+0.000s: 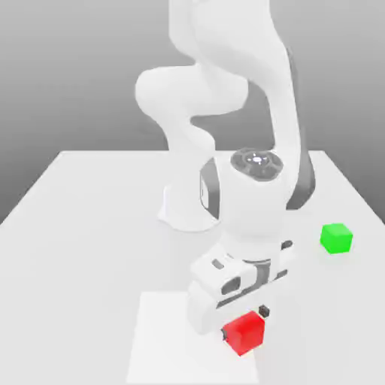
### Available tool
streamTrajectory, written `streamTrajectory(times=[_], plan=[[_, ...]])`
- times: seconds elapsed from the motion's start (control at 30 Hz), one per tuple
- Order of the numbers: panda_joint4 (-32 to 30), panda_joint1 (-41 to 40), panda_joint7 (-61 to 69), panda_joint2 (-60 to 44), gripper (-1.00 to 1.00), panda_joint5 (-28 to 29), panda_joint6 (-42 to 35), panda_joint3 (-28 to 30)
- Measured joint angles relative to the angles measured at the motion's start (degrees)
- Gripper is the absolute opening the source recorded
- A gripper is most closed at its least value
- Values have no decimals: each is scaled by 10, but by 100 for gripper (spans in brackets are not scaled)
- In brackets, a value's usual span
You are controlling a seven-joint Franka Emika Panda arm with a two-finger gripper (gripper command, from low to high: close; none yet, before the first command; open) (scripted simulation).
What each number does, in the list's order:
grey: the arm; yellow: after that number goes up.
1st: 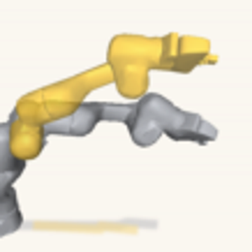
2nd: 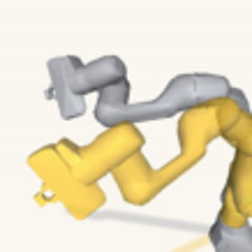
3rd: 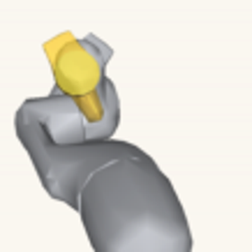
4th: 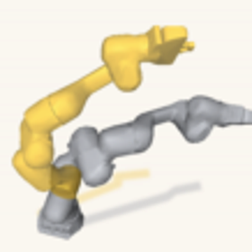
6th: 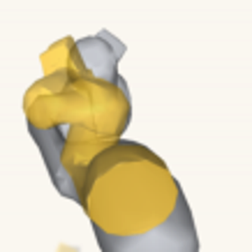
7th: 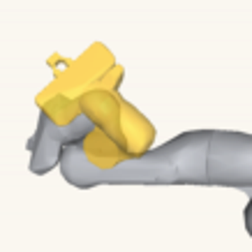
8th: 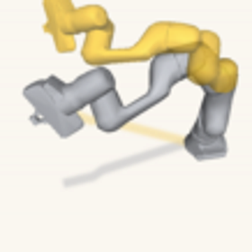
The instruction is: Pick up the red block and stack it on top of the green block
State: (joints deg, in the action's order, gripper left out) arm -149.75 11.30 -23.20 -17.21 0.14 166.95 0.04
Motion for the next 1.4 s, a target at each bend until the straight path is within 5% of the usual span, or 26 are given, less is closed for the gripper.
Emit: streamTrajectory(times=[0.17,0.37,0.83,1.4], plan=[[0,-1,-1,0,-100,1,0,-1],[-17,-1,-1,106,-100,-4,-89,-6],[-61,170,-141,213,-100,-128,-132,-111],[-123,292,-420,286,-100,-137,-146,-281]])
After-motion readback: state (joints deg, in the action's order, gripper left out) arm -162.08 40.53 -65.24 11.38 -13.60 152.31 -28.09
